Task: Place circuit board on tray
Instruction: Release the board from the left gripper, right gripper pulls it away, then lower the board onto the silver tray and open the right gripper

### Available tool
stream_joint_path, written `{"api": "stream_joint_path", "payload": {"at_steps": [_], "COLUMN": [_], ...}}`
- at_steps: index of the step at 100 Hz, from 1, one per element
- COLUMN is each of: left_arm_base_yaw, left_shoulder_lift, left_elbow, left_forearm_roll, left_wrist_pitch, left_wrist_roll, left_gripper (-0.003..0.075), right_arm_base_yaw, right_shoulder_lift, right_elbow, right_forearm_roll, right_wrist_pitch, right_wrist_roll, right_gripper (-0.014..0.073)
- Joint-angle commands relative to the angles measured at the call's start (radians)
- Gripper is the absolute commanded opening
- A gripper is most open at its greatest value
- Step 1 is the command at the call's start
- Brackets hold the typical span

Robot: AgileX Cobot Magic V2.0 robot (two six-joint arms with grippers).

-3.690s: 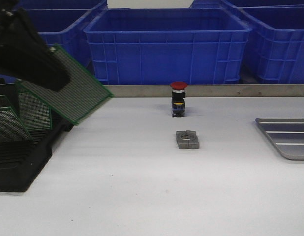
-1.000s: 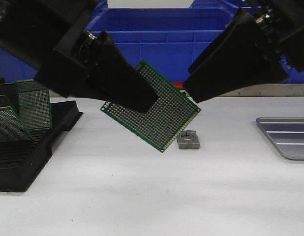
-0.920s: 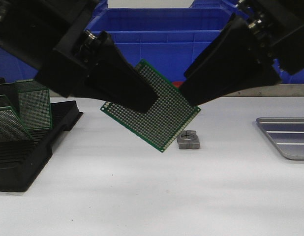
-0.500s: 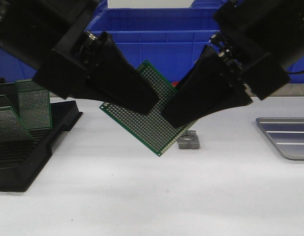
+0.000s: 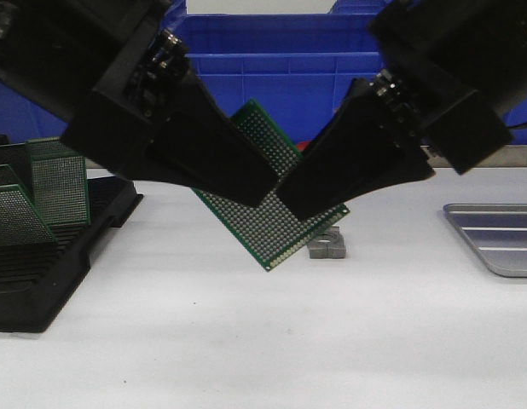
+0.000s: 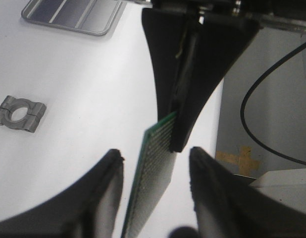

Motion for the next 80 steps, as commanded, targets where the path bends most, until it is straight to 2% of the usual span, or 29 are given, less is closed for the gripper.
{"api": "stream_joint_path", "payload": {"at_steps": [1, 15, 30, 45, 66, 80], "left_arm_base_yaw": [-0.007, -0.004, 0.023, 0.048, 0.053, 0.053], "left_shoulder_lift": [-0.026, -0.032, -0.048, -0.057, -0.057, -0.057], "left_elbow": [-0.032, -0.032, -0.032, -0.032, -0.032, -0.032], "left_forearm_roll": [-0.003, 0.091, 0.092, 0.089, 0.089, 0.089], "left_wrist_pitch": [-0.015, -0.063, -0.136, -0.144, -0.144, -0.144], "left_wrist_roll": [-0.011, -0.011, -0.011, -0.011, -0.011, -0.011], "left_gripper": [0.0445, 0.0467, 0.0466, 0.0465, 0.0461, 0.0461], "right_arm_base_yaw": [-0.011, -0.075, -0.180, -0.317, -0.488, -0.558], "right_shoulder_lift": [-0.024, -0.024, -0.024, -0.021, 0.022, 0.085], "right_elbow": [-0.032, -0.031, -0.031, -0.030, -0.030, -0.030], "right_forearm_roll": [0.057, 0.057, 0.057, 0.055, 0.056, 0.058], "right_wrist_pitch": [0.008, 0.013, 0.034, 0.025, -0.116, -0.224], "right_wrist_roll": [0.004, 0.022, 0.041, 0.087, 0.186, 0.212], "right_gripper": [-0.0121, -0.0121, -0.0121, -0.0121, -0.0121, -0.0121]}}
